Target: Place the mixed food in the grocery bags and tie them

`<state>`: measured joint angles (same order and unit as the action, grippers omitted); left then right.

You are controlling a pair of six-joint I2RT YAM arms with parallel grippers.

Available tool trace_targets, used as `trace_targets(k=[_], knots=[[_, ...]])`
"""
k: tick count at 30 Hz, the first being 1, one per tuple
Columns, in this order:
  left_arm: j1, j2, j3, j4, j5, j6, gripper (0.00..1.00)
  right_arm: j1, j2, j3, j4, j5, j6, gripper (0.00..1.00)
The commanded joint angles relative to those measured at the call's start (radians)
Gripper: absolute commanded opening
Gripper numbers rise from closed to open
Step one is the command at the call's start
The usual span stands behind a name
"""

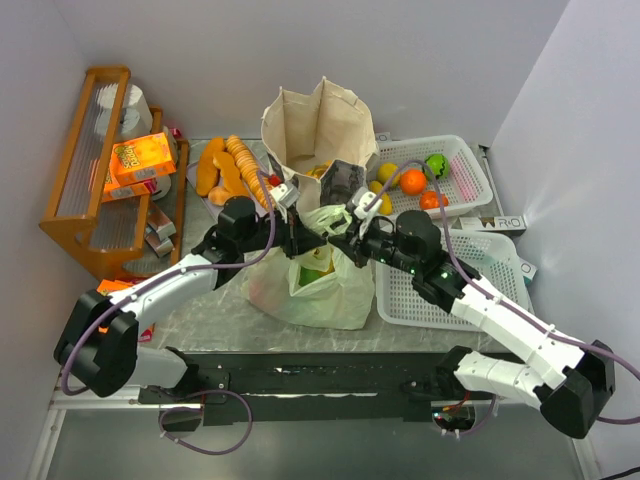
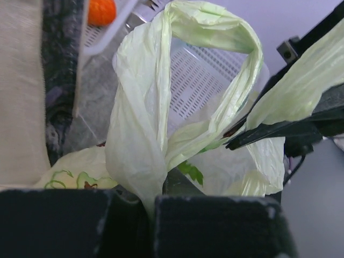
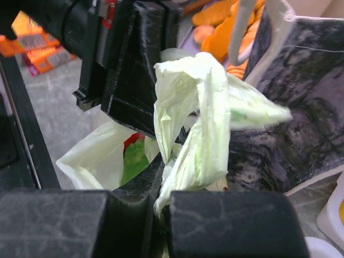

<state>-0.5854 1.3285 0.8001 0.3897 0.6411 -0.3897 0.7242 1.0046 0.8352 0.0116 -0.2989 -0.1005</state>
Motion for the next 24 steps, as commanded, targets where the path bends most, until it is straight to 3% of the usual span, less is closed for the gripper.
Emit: trace_targets(k=[1,8,11,18,21,24], knots=[[-0.002,0.015,0.080,-0.115,0.114,0.074,0.01,0.011,0.046,0.110,-0.107,-0.069,-0.091,0.04],[-0.002,0.041,0.165,-0.293,0.106,0.138,0.01,0.011,0.121,0.206,-0.246,-0.128,-0.160,0.04],[-0.002,0.032,0.183,-0.351,0.124,0.166,0.08,0.014,0.164,0.235,-0.289,-0.132,-0.188,0.03],[-0.002,-0.044,0.172,-0.453,0.068,0.221,0.51,0.014,0.183,0.272,-0.335,-0.134,-0.223,0.02],[-0.001,-0.093,0.146,-0.436,0.066,0.232,0.60,0.011,0.193,0.283,-0.355,-0.141,-0.237,0.01],[-0.002,-0.110,0.145,-0.446,0.077,0.244,0.61,0.012,0.210,0.300,-0.380,-0.144,-0.245,0.00]])
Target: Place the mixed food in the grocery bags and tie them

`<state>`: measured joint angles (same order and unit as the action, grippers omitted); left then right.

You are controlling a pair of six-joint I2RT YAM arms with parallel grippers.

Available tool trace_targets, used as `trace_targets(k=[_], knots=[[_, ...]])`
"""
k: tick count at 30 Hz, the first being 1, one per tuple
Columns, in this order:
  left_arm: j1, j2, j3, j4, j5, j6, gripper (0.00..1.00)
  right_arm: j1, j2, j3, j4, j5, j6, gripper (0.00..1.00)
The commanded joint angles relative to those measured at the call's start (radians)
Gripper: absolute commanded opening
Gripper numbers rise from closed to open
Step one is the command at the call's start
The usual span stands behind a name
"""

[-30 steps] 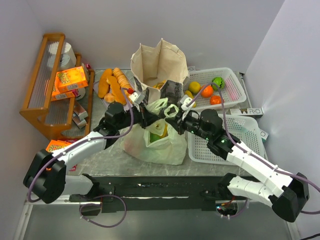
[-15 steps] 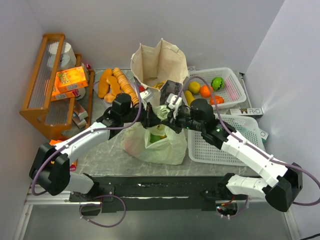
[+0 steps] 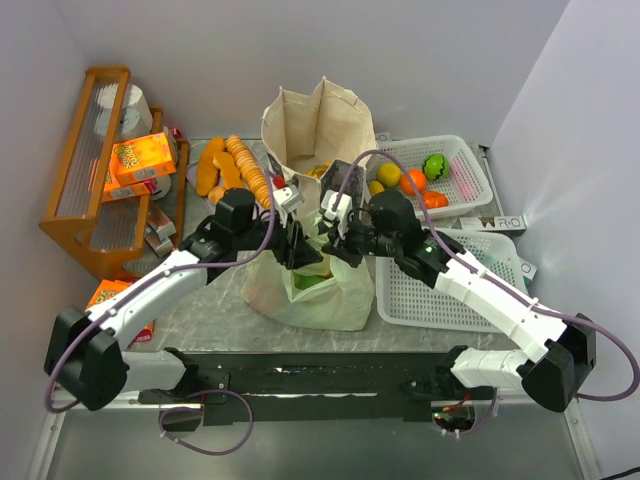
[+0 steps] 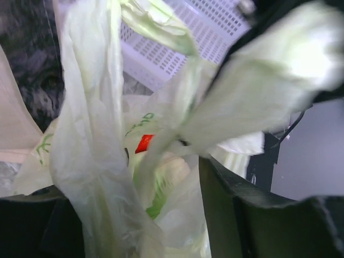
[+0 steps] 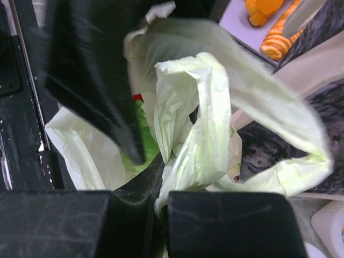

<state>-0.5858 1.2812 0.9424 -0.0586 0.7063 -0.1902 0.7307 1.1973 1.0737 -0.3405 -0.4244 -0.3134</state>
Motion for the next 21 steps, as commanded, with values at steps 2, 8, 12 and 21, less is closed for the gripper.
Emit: trace_targets(k=[2,8,12,21], knots=[[0.000,-0.069,0.009,-0.009,0.027,0.060,0.63,0.006,0.024,0.066,-0.032,-0.017,-0.033,0.00],[-0.002,-0.063,-0.002,0.042,0.062,0.044,0.63,0.006,0.024,0.068,-0.034,-0.036,-0.033,0.00],[0.000,-0.053,-0.002,0.086,0.074,0.034,0.61,0.007,0.025,0.069,-0.045,-0.057,-0.044,0.00],[0.000,-0.026,0.016,0.111,0.096,0.041,0.46,0.007,0.025,0.066,-0.054,-0.070,-0.055,0.00]])
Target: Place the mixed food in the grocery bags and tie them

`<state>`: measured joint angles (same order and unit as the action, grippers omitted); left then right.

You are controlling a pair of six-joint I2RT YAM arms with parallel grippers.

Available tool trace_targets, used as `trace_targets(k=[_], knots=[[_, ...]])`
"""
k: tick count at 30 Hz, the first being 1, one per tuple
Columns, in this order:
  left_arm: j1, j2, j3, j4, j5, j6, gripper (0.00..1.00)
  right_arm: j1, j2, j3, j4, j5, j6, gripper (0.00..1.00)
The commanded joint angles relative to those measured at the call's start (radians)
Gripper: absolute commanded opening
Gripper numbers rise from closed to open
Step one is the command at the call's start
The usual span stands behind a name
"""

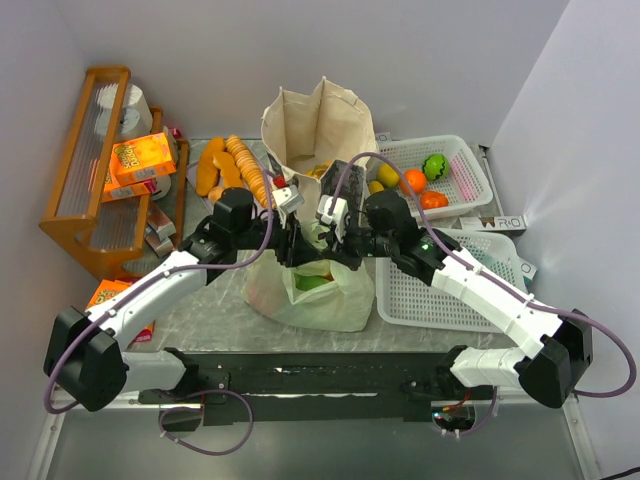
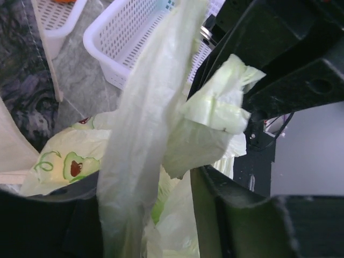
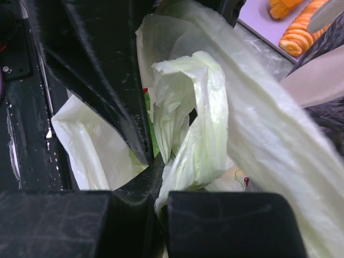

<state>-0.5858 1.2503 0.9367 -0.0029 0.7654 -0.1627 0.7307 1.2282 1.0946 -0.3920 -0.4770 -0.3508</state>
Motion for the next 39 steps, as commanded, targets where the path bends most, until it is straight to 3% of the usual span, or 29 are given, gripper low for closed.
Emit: trace_targets(k=[1,5,12,13,16,18,21,22,25,27,31,35,39], knots=[[0.000,0.003,0.017,0.057,0.032,0.014,0.44,0.006,-0.006,0.044,-0.002,-0.018,-0.019,0.00],[0.000,-0.015,-0.004,0.098,0.038,0.003,0.31,0.006,-0.006,0.042,-0.005,-0.014,-0.023,0.00],[0.001,-0.028,-0.026,0.135,0.055,-0.006,0.28,0.009,-0.003,0.042,-0.016,-0.014,-0.030,0.00],[0.001,-0.025,-0.026,0.138,0.060,-0.008,0.25,0.009,-0.001,0.044,-0.018,-0.009,-0.028,0.01],[0.001,-0.018,-0.039,0.156,0.064,-0.011,0.02,0.010,-0.006,0.044,-0.022,0.003,-0.028,0.02],[0.003,-0.035,-0.055,0.193,0.046,-0.018,0.01,0.010,-0.012,0.041,-0.024,0.018,-0.016,0.05],[0.003,-0.063,-0.088,0.234,-0.004,-0.038,0.01,0.010,-0.038,0.028,-0.022,0.050,0.007,0.44],[0.003,-0.068,-0.101,0.242,-0.015,-0.047,0.01,0.010,-0.064,0.022,-0.015,0.058,0.016,0.63],[0.003,-0.078,-0.122,0.262,-0.052,-0.067,0.01,0.009,-0.129,0.002,0.011,0.066,0.100,0.90],[0.003,-0.074,-0.125,0.264,-0.055,-0.073,0.01,0.004,-0.180,-0.018,0.037,0.084,0.151,0.94],[0.001,-0.071,-0.127,0.250,-0.054,-0.077,0.01,-0.086,-0.208,0.028,0.048,0.078,0.292,0.93],[0.001,-0.075,-0.137,0.259,-0.051,-0.078,0.01,-0.232,-0.211,0.076,0.128,-0.110,0.477,0.89],[0.001,-0.081,-0.154,0.268,-0.037,-0.083,0.01,-0.252,-0.150,0.122,0.148,-0.121,0.552,0.80]])
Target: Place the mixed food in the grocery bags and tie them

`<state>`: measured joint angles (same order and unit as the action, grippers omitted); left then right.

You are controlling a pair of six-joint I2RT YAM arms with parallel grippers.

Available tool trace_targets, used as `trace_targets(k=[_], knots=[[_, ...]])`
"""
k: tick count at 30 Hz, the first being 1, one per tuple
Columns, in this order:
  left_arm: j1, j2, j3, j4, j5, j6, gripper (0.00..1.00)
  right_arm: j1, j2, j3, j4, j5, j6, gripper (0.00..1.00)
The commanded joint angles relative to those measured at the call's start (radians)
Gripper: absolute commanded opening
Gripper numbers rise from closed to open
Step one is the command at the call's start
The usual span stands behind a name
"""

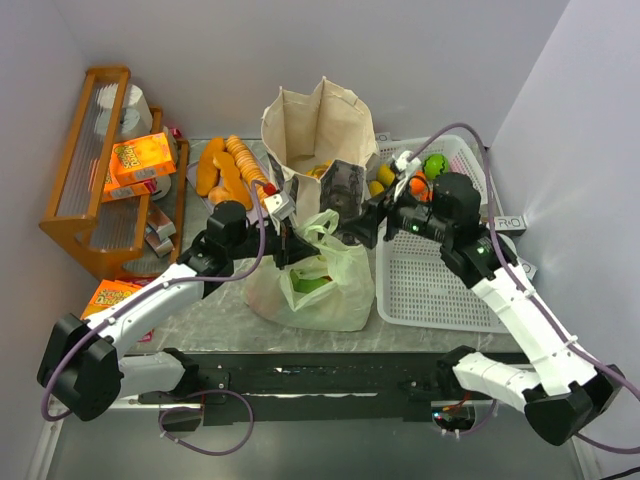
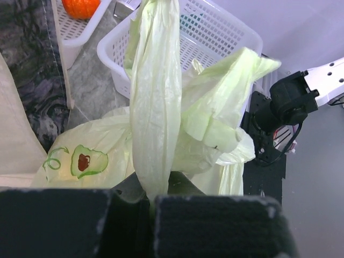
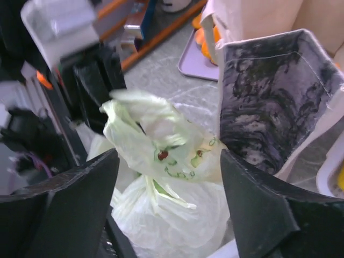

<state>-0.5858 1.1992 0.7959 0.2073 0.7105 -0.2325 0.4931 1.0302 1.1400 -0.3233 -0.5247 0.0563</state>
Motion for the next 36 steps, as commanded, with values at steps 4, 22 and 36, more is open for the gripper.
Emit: trace_targets(k=[4,22,36], knots=[[0.001,-0.036,-0.012,0.055,0.026,-0.013,0.01,-0.018,0.109,0.098,0.105,-0.081,0.155,0.79],[-0.009,-0.030,-0.004,0.052,0.053,-0.007,0.01,-0.021,0.235,0.008,0.311,-0.253,0.244,0.59],[-0.016,-0.027,0.038,-0.006,-0.012,-0.015,0.55,-0.019,0.192,-0.068,0.352,-0.261,0.257,0.00]])
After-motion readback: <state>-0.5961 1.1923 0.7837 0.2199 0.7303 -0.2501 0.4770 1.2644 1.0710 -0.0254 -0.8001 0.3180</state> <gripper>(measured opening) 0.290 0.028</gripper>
